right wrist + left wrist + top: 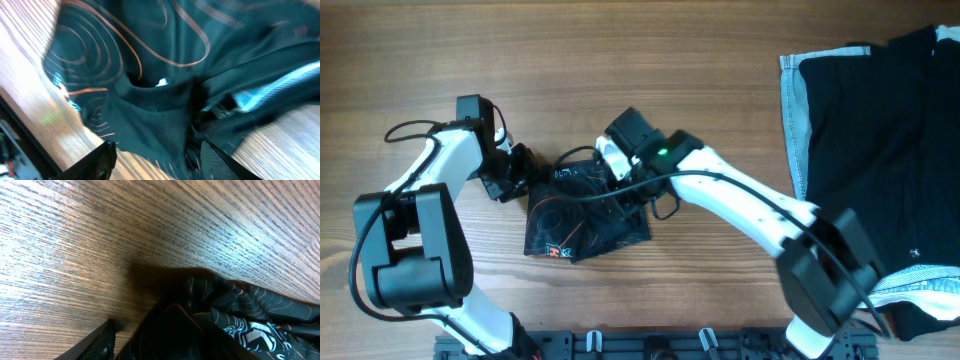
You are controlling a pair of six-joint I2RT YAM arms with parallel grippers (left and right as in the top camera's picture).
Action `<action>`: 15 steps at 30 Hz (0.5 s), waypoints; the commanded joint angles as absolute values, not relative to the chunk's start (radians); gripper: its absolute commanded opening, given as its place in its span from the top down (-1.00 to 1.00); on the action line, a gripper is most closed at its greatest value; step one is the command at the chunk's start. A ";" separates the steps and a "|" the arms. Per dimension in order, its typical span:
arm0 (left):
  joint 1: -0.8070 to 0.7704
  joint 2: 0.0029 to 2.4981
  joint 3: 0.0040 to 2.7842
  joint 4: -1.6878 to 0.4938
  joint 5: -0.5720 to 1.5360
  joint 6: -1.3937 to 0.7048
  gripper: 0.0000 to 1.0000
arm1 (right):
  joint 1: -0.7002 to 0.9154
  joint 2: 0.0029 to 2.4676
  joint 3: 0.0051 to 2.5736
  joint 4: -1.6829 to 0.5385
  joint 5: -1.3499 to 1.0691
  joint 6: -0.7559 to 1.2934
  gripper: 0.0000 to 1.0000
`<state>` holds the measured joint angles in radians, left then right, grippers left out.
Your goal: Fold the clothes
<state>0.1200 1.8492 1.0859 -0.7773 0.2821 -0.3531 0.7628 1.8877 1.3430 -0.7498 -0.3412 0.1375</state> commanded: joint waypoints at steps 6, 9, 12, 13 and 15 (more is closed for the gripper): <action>0.126 1.848 1.077 -0.778 0.264 -0.347 -0.15 | 0.740 1.934 1.335 -0.931 -0.095 0.367 0.91; 0.126 1.848 1.077 -0.778 0.264 -0.347 -0.15 | 0.715 1.934 1.335 -1.028 -0.022 0.445 0.63; 0.126 1.848 1.077 -0.778 0.265 -0.347 -0.18 | 0.706 1.934 1.335 -1.092 -0.026 0.422 -0.18; 0.126 1.848 1.077 -0.778 0.266 -0.347 -0.21 | 0.706 1.934 1.335 -1.105 -0.025 0.419 -0.22; 0.130 1.845 1.077 -0.783 0.288 -0.344 -0.25 | 0.706 1.934 1.335 -1.121 -0.025 0.420 -0.26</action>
